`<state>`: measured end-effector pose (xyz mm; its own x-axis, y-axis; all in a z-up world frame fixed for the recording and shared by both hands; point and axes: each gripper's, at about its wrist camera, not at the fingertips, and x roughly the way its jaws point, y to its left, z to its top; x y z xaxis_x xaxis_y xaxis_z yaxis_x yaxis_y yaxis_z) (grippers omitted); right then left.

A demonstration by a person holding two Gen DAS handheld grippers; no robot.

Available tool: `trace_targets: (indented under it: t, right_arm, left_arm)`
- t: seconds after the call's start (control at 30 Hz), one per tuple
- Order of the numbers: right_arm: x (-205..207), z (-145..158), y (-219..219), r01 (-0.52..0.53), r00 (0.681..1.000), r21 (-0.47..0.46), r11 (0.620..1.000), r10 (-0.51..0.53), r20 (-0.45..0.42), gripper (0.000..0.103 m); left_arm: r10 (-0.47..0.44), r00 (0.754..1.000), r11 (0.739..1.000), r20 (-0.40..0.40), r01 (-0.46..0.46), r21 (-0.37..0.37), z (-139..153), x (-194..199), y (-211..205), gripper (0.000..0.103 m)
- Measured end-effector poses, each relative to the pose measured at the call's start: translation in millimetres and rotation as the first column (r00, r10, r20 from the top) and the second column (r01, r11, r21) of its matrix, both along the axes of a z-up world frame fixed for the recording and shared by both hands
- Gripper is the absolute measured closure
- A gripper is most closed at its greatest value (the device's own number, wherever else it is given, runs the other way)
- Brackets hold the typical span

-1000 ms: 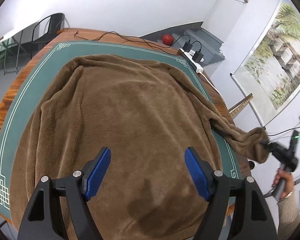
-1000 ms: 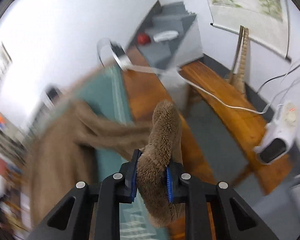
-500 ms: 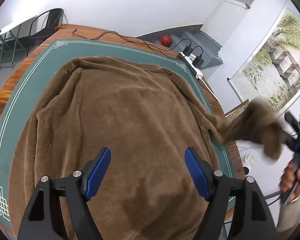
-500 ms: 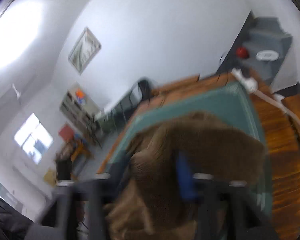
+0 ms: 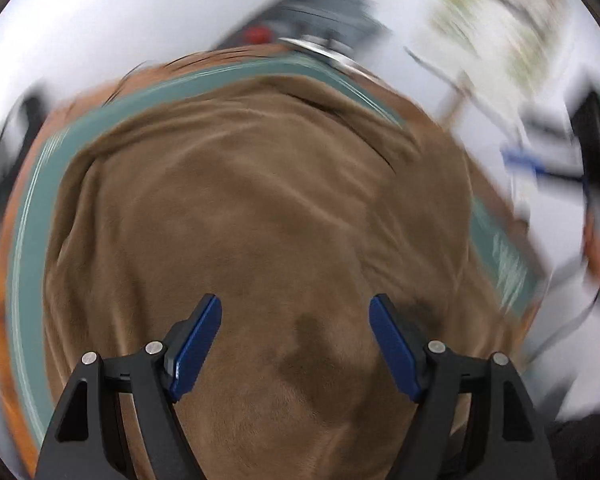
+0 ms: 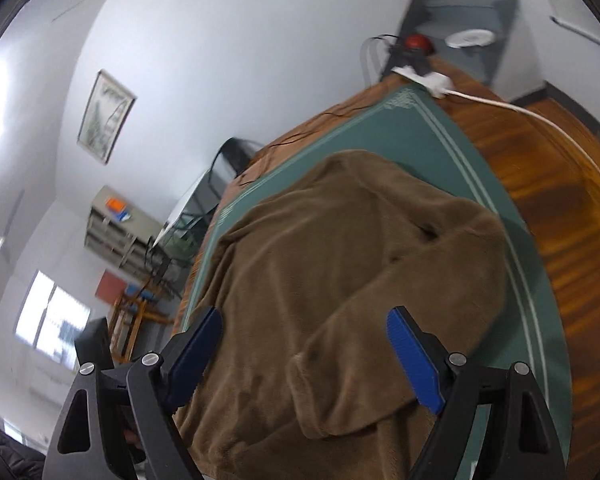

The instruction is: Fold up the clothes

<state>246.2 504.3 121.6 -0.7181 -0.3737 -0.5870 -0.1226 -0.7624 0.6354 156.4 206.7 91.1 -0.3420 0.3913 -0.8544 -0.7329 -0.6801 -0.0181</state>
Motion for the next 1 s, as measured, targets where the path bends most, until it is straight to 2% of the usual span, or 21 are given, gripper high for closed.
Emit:
trace_targets:
  t: [0.07,0.17,0.2,0.27,0.4,0.6,0.67,0.73,0.77,0.83,0.9,1.0]
  right_arm:
    - [6.4,-2.3,9.5,0.025,1.000,-0.012,1.000,-0.025,0.013,0.017]
    - [14.1,-10.8,15.2,0.058,0.998,-0.026,0.998,-0.058,0.028,0.017]
    - [17.2,-13.6,17.8,0.068,0.997,-0.028,0.997,-0.067,0.031,0.017]
    - [24.6,-18.3,22.7,0.086,0.996,-0.031,0.996,-0.085,0.035,0.017]
    - [41.8,-26.3,31.7,0.125,0.991,-0.039,0.991,-0.123,0.047,0.017]
    - [61.5,-41.6,40.4,0.160,0.985,-0.050,0.986,-0.157,0.066,0.017]
    - [64.4,-43.6,40.4,0.160,0.985,-0.045,0.986,-0.157,0.065,0.017]
    - [66.8,-44.5,40.5,0.161,0.985,-0.042,0.986,-0.158,0.063,0.017]
    - [68.4,-45.1,40.8,0.163,0.985,-0.041,0.986,-0.161,0.061,0.017]
    - [71.4,-46.1,41.9,0.168,0.984,-0.041,0.985,-0.166,0.059,0.017]
    - [75.2,-48.3,43.7,0.179,0.983,-0.047,0.983,-0.176,0.059,0.017]
    - [79.5,-51.3,44.4,0.190,0.980,-0.035,0.981,-0.188,0.064,0.017]
  left_arm:
    - [-0.171,0.981,0.982,-0.089,0.162,-0.095,-11.5,24.6,28.7,0.023]
    - [-0.387,0.907,0.916,-0.164,0.358,-0.181,-23.7,58.4,61.3,0.023]
    - [-0.434,0.886,0.894,-0.164,0.403,-0.194,-28.1,65.9,67.8,0.023]
    - [-0.506,0.849,0.856,-0.152,0.473,-0.211,-36.7,77.0,79.3,0.023]
    - [-0.554,0.826,0.826,-0.105,0.528,-0.198,-47.4,82.2,92.2,0.023]
    - [-0.558,0.829,0.820,-0.038,0.544,-0.179,-60.6,71.2,114.8,0.023]
    - [-0.546,0.838,0.827,0.007,0.540,-0.156,-64.6,64.3,120.1,0.032]
    - [-0.515,0.857,0.844,0.039,0.514,-0.151,-67.9,54.5,125.1,0.053]
    - [-0.499,0.865,0.854,0.050,0.501,-0.144,-67.7,49.8,125.8,0.057]
    - [-0.458,0.884,0.880,0.093,0.465,-0.096,-62.7,36.8,125.7,0.072]
    - [-0.416,0.900,0.903,0.128,0.426,-0.059,-55.7,25.1,125.1,0.083]
    - [-0.371,0.916,0.927,0.150,0.375,0.002,-32.8,13.5,122.1,0.087]
